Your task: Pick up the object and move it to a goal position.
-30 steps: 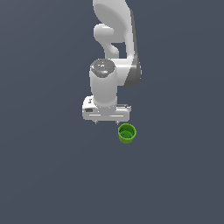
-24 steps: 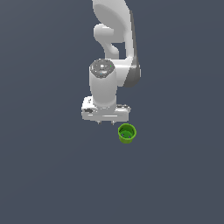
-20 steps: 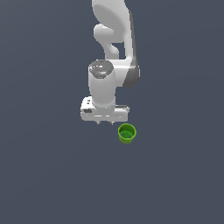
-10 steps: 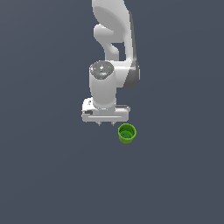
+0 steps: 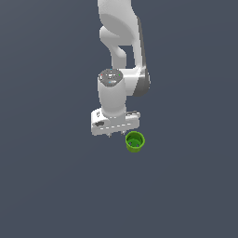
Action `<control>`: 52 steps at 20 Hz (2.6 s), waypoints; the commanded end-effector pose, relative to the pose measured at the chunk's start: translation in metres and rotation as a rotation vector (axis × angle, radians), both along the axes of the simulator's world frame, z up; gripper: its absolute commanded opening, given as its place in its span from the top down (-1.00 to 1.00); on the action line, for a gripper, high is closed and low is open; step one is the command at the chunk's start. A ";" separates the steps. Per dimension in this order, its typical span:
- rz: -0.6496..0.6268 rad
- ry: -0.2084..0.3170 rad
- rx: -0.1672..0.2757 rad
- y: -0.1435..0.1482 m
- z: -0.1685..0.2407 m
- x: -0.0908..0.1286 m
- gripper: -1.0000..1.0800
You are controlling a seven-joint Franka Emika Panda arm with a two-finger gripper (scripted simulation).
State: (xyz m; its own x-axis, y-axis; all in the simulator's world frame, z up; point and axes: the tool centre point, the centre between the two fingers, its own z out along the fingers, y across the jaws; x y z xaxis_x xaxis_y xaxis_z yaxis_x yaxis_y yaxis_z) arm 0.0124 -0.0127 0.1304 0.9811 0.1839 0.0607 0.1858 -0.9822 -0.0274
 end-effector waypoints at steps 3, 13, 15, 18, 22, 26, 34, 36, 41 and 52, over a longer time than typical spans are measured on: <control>0.115 -0.038 0.016 0.010 -0.008 0.004 -0.23; 0.364 -0.134 0.040 0.033 -0.022 0.010 -0.23; 0.404 -0.151 0.042 0.037 -0.023 0.012 -0.23; 0.455 -0.174 0.044 0.042 -0.025 0.013 -0.23; 0.505 -0.197 0.046 0.047 -0.027 0.014 -0.23; 0.534 -0.211 0.046 0.050 -0.028 0.015 -0.23; 0.540 -0.214 0.046 0.050 -0.031 0.015 -0.23; 0.541 -0.214 0.046 0.051 -0.035 0.016 -0.23; 0.544 -0.216 0.045 0.054 -0.052 0.020 -0.23; 0.544 -0.216 0.045 0.055 -0.057 0.020 1.00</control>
